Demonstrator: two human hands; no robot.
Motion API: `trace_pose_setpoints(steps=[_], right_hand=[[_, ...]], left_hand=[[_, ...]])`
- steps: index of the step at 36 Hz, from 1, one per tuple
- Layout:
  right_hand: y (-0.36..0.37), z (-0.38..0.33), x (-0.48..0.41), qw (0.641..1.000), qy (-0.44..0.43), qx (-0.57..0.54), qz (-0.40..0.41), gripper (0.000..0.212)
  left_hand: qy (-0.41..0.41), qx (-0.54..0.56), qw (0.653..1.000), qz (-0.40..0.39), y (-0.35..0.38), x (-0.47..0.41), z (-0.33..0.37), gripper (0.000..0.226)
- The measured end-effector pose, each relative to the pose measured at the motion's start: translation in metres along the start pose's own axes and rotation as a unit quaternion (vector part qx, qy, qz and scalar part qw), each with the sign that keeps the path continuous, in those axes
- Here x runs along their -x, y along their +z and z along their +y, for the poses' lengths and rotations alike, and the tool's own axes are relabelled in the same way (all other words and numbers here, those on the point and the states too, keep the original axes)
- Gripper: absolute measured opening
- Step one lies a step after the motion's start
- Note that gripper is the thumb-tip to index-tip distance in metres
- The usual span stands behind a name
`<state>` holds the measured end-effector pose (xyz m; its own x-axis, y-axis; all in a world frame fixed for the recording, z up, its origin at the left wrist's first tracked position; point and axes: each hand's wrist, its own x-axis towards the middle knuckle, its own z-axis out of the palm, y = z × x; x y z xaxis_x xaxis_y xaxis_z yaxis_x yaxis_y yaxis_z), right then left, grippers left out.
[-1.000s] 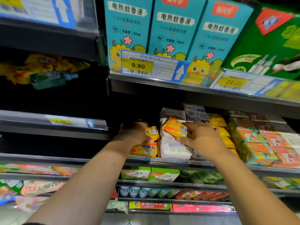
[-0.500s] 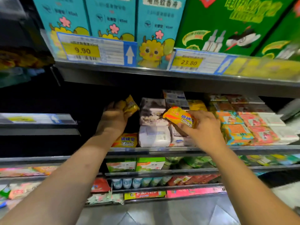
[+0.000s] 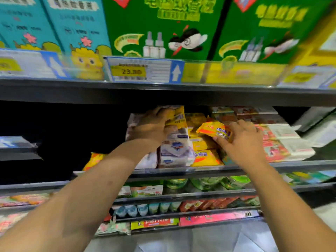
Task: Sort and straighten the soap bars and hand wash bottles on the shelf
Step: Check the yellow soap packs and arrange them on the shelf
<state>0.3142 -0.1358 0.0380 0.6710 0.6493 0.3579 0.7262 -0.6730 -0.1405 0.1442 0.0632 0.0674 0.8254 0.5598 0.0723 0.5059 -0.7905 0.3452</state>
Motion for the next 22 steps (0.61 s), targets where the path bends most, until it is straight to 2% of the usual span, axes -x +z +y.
trace_pose_setpoints(steps=[5, 10, 18, 22], right_hand=[[0.002, 0.026, -0.002, 0.999, 0.003, 0.017, -0.044, 0.047], [-0.004, 0.050, -0.001, 0.999, 0.036, 0.009, -0.024, 0.048], [-0.009, 0.066, 0.001, 0.998, 0.046, -0.020, -0.037, 0.053], [-0.011, 0.068, 0.004, 0.997, 0.052, -0.038, -0.042, 0.054]], left_hand=[[0.071, -0.054, 0.996, -0.027, 0.016, -0.022, 0.026, 0.062], [0.105, -0.102, 0.989, -0.029, 0.030, -0.044, 0.051, 0.063], [0.089, -0.046, 0.993, -0.064, 0.062, -0.074, 0.075, 0.058], [0.097, -0.030, 0.993, -0.056, 0.071, -0.080, 0.077, 0.057]])
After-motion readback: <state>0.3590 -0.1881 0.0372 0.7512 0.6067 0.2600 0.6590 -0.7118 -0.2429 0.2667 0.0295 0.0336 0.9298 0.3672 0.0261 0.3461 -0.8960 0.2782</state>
